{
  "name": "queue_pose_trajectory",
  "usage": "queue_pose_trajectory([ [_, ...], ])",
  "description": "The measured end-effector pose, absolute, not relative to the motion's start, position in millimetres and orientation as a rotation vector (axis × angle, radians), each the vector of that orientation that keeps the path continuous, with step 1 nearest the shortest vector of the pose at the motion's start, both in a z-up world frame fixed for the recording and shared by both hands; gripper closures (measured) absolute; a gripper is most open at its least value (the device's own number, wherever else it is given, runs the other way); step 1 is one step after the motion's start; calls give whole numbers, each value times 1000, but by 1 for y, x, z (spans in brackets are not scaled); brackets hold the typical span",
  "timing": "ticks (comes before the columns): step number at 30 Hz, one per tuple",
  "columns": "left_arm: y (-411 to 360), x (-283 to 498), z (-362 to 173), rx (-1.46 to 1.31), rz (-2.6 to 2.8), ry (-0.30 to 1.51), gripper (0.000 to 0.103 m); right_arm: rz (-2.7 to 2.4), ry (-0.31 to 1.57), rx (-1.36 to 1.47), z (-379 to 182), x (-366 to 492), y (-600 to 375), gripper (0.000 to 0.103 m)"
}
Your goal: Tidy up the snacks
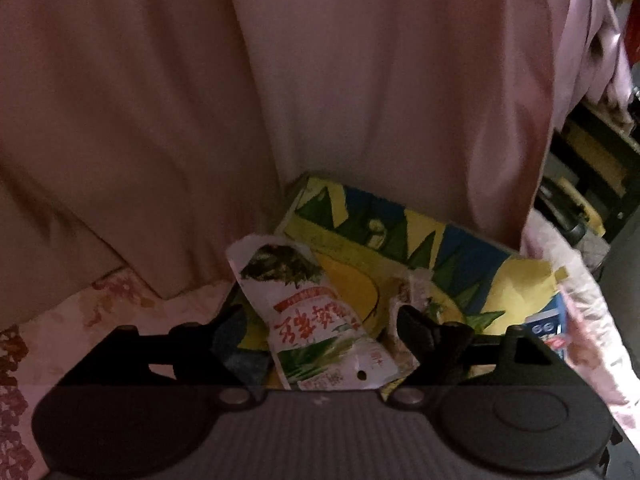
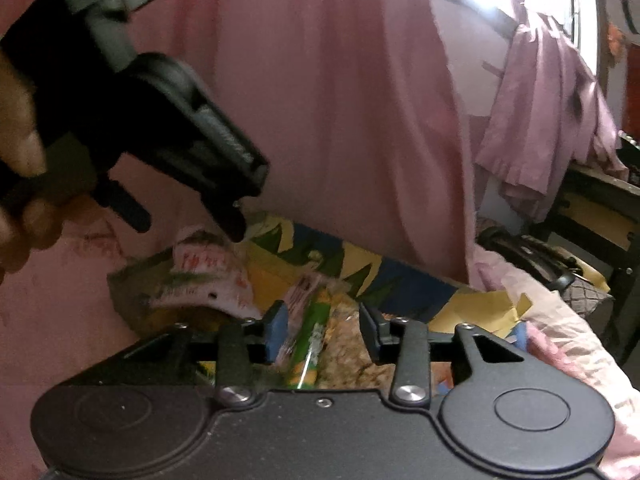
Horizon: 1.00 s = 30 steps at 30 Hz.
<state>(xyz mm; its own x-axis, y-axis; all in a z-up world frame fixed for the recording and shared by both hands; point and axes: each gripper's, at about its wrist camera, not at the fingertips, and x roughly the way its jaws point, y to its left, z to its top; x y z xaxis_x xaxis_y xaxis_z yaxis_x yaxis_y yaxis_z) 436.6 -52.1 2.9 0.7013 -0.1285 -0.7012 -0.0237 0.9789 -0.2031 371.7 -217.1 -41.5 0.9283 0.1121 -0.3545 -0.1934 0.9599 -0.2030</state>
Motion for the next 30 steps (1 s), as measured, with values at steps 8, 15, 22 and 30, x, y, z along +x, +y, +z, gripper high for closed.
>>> queue_pose_trajectory([
  [8,-46,393,42,-197,-44,660,4,124,284,-149,0,345,-232,35],
  [15,-45,346,68,-156,-36,568,0,110,206,-97,36,309,-241,15],
  [22,-47,301,84,-110,-19,492,0,86,149,-46,61,269,-250,6],
  [30,-46,249,84,-93,-3,431,0,82,93,-37,72,217,-253,1],
])
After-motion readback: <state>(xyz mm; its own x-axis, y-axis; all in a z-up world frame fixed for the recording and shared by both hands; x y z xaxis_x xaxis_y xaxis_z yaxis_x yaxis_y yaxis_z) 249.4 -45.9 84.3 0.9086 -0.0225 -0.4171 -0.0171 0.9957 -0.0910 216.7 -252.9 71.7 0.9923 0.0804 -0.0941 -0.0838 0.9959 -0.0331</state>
